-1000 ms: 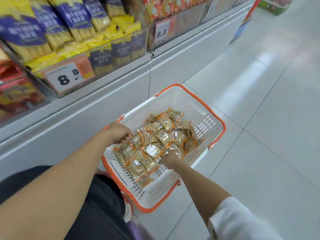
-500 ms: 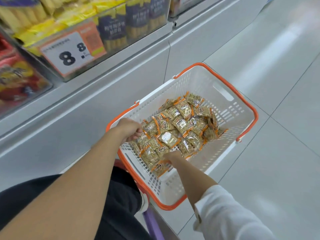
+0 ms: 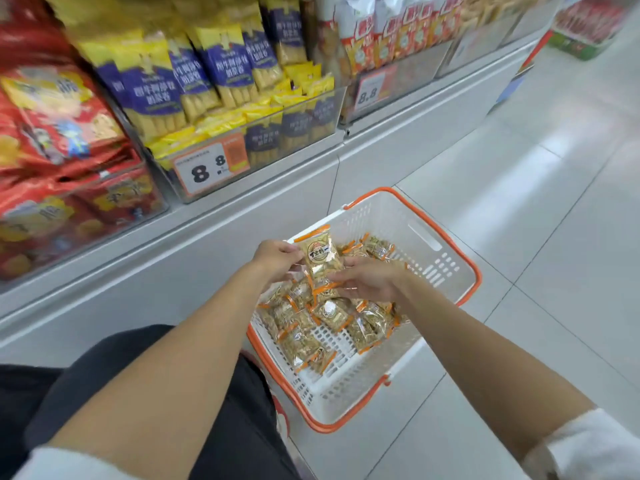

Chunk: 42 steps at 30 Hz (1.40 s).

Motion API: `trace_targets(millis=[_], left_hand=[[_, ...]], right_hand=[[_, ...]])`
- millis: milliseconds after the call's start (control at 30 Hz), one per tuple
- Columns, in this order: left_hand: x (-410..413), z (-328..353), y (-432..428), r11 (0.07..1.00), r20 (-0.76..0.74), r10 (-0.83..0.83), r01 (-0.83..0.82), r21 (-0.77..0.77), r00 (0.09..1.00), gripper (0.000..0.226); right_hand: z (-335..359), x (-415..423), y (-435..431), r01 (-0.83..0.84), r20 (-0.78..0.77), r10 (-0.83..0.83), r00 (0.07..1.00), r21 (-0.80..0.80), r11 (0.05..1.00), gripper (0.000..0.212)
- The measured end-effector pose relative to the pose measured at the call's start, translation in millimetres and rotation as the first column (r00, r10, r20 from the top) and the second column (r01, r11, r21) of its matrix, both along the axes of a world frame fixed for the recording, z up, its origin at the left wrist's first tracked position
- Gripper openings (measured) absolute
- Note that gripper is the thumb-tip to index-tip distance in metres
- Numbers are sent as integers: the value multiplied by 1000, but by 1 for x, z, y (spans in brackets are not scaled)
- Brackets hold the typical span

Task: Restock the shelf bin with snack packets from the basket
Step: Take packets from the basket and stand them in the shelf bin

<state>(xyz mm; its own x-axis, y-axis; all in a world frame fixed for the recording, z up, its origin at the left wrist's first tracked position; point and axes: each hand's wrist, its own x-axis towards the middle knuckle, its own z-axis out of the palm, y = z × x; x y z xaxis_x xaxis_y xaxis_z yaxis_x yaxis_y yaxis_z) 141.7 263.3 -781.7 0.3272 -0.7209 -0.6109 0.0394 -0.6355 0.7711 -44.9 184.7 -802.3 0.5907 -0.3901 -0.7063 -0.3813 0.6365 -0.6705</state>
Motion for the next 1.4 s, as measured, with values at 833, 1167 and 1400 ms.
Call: trace_targets(millis=[833,1167,1400], left_hand=[[206,391,110,758,452,342,42,-650,824,15],[349,449,106,776,588,456,24,-630,668,42],[449,429,67,887,874,378,153,-437,306,10]], right_hand=[[370,256,69,131,314,317,895,-864,486,9],[434,421,40,-8,219,428,877,-883,470,30],[411,532,-4,-412,-317,407,857,-895,171,33]])
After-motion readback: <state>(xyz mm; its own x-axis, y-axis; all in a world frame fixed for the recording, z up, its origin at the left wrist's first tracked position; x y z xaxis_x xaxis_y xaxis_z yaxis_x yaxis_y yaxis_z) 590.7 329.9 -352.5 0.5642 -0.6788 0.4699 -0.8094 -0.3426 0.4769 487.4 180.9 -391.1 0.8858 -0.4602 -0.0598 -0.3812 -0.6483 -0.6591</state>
